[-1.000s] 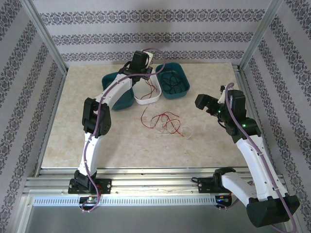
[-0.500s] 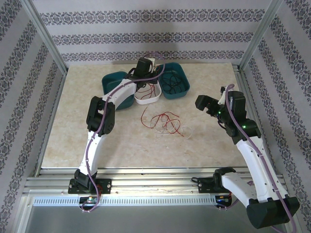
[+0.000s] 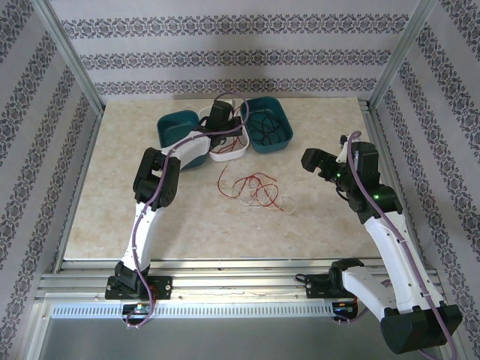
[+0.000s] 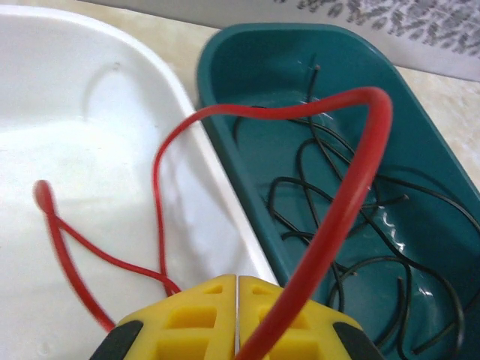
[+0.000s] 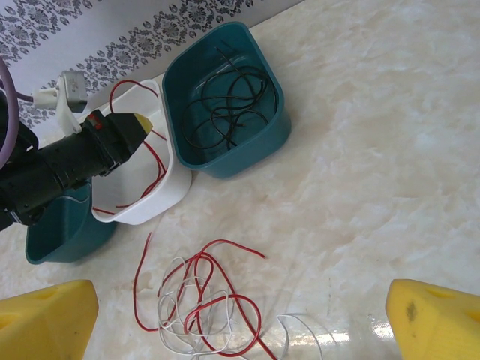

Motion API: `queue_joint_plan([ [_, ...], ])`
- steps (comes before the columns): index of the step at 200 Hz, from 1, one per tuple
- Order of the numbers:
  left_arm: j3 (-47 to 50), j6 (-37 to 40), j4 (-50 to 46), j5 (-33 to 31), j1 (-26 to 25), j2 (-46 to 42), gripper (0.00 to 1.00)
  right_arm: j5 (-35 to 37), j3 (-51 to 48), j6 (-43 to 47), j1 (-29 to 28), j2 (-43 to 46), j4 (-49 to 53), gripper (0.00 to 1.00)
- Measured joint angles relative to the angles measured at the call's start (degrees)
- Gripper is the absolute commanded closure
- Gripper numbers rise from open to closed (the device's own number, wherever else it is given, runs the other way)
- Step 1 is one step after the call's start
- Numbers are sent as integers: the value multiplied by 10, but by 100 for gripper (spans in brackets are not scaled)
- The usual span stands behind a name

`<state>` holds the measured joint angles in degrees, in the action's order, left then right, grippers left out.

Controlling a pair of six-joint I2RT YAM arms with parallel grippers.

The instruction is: Untangle the cables

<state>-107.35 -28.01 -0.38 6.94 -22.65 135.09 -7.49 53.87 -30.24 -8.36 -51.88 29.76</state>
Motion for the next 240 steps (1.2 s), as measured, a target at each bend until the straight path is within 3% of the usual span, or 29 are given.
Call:
queue_joint_plan([
  [56, 0, -10, -12, -51, 10, 0, 86, 0, 0, 0, 0, 0, 0, 2],
  [100, 1, -17, -23, -67, 14, 0, 59, 0, 0, 0, 0, 0, 0, 2],
  [133, 20, -18, -22, -75, 14, -11, 51, 0, 0, 0, 0, 0, 0, 2],
  [166, 44, -7, -21, -96, 14, -41, 32, 0, 0, 0, 0, -4, -1, 2],
  [240, 74, 23, -12, -148, 14, -139, 26, 0, 0, 0, 0, -10, -9, 2],
])
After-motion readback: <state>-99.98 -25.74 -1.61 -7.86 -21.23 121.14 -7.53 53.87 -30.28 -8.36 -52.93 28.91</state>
